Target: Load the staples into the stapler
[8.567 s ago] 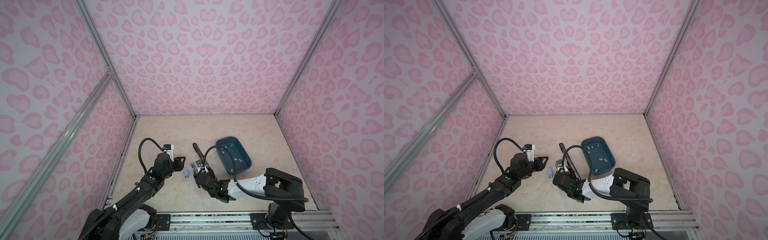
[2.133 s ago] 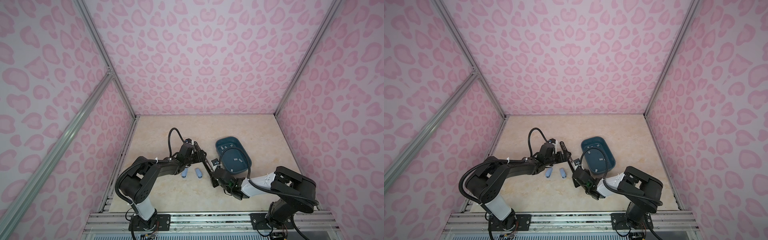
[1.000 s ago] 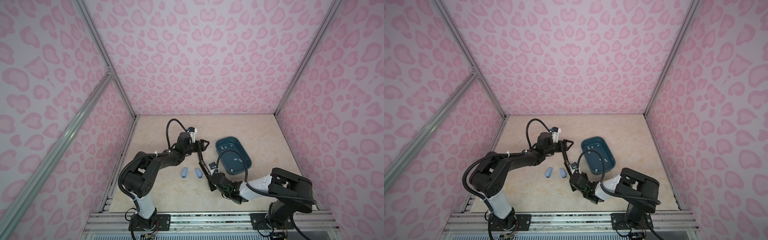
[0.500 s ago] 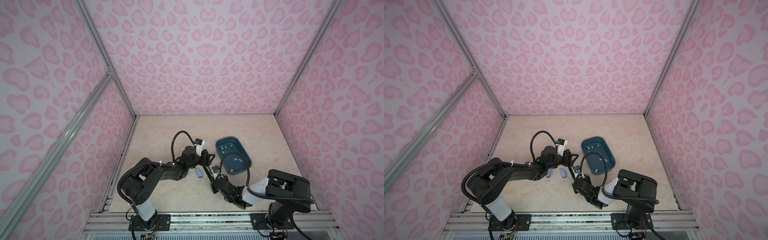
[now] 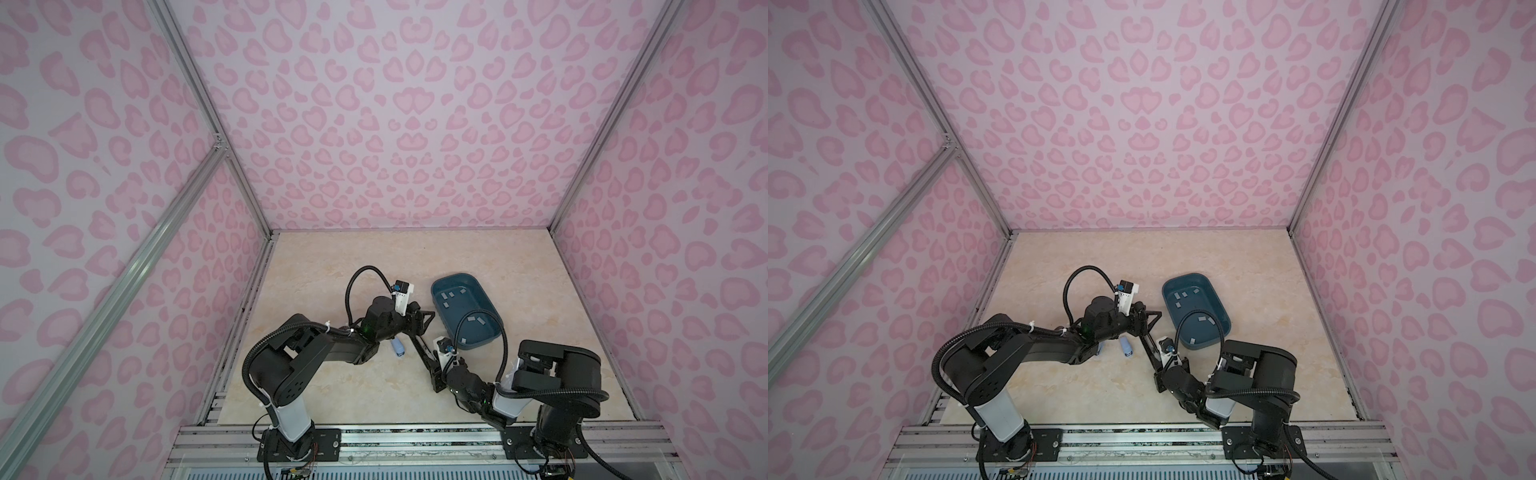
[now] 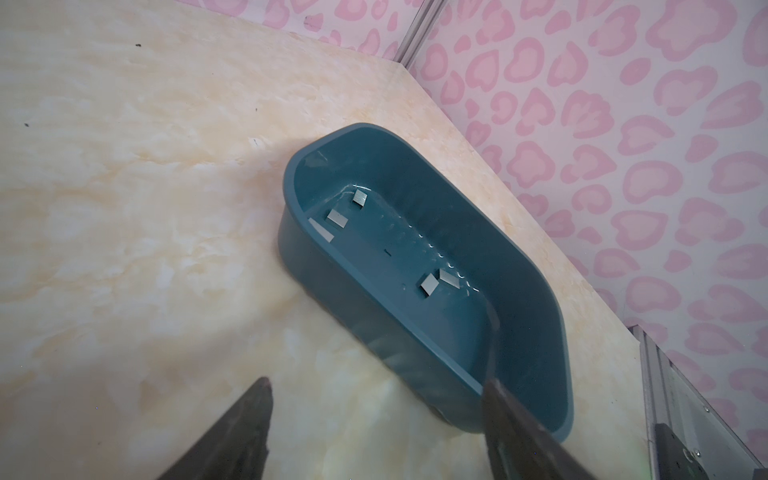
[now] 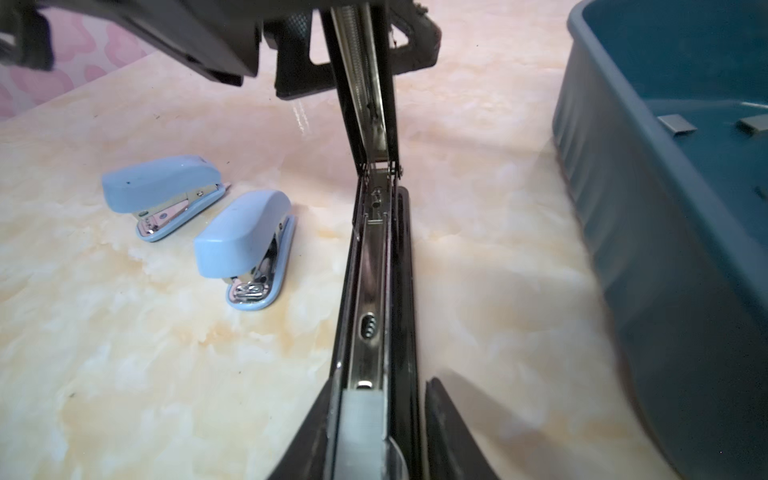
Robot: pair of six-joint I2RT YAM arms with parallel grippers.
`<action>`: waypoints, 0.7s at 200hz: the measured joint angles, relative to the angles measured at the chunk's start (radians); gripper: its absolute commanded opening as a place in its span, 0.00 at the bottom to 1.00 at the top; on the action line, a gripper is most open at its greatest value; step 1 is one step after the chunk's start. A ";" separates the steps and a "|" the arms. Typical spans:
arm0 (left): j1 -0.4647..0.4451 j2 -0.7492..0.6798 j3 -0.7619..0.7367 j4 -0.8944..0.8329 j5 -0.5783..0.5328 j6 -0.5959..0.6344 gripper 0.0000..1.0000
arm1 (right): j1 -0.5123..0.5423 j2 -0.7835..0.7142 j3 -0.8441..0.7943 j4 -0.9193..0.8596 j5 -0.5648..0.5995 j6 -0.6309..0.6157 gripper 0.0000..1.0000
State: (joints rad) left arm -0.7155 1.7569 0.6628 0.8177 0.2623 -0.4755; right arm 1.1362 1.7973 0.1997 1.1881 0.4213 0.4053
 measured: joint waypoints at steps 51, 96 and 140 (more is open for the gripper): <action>-0.003 0.002 0.002 -0.001 0.000 0.006 0.79 | 0.058 0.111 -0.073 0.256 0.027 -0.052 0.34; -0.004 0.002 0.003 -0.001 0.000 0.008 0.79 | 0.073 0.129 -0.073 0.318 0.050 -0.077 0.29; -0.006 0.000 0.005 -0.021 0.014 0.007 0.89 | 0.071 0.126 -0.074 0.333 0.077 -0.088 0.15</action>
State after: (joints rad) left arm -0.7212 1.7573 0.6678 0.7971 0.2760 -0.4686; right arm 1.2076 1.9236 0.1261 1.5208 0.4988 0.3172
